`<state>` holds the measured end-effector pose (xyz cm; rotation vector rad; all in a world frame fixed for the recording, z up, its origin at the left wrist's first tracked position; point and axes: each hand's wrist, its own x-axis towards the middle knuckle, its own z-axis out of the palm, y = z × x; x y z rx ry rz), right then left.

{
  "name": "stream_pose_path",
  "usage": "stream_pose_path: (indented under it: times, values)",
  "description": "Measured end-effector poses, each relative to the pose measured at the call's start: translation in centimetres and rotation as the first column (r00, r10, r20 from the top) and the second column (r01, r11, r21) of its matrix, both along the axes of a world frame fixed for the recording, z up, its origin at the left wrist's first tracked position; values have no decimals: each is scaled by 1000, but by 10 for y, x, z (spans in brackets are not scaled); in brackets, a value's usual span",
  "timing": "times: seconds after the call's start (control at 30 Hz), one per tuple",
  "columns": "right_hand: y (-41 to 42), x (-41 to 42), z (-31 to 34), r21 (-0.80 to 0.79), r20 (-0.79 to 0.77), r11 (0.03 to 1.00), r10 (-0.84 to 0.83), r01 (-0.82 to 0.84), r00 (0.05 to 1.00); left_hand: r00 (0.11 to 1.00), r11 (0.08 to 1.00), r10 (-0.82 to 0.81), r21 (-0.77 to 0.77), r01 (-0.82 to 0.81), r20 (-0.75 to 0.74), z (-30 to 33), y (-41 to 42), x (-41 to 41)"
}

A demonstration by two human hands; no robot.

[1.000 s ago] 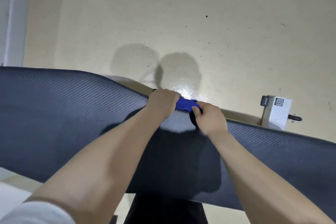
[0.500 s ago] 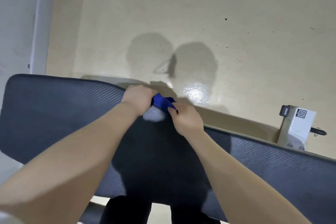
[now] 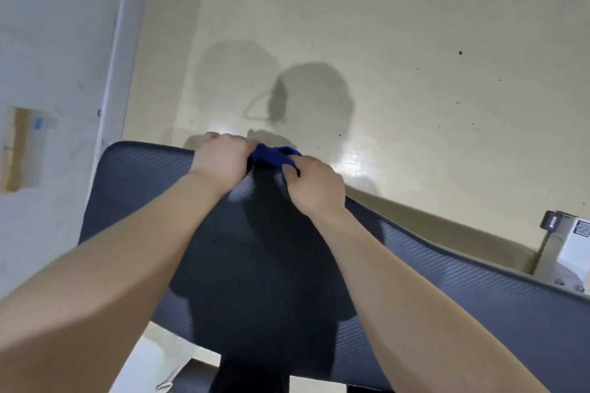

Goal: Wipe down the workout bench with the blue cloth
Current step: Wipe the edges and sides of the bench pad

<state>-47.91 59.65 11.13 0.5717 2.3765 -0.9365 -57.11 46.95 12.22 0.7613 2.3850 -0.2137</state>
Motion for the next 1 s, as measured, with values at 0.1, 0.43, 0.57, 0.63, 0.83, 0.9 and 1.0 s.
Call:
stream_pose_path:
  times: [0.1, 0.43, 0.57, 0.63, 0.83, 0.9, 1.0]
  values:
    - [-58, -44, -2, 14, -28, 995, 100, -99, 995, 987, 987, 162, 4, -162, 8, 2, -70, -30]
    - [-42, -41, 7, 114, 114, 993, 11, -24, 993, 986, 976, 127, 165, -143, 104, -13, -59, -20]
    - [-94, -77, -2, 72, 118, 994, 77, -85, 990, 957, 933, 287, 217, -287, 32, -11, -111, -38]
    - [-124, -97, -4, 41, 89, 989, 140, -144, 986, 939, 913, 344, 241, -330, -18, -10, -144, -50]
    - [-186, -133, -3, 34, -23, 961, 276, -275, 961, 814, 750, 580, 408, -520, -29, -5, -211, -59]
    - [-205, -142, -7, 46, -95, 936, 352, -349, 931, 671, 592, 738, 406, -696, 72, -3, -228, -53]
    - [-243, -146, -11, 157, -249, 837, 547, -524, 800, 435, 382, 875, 248, -890, 214, -6, -258, -24]
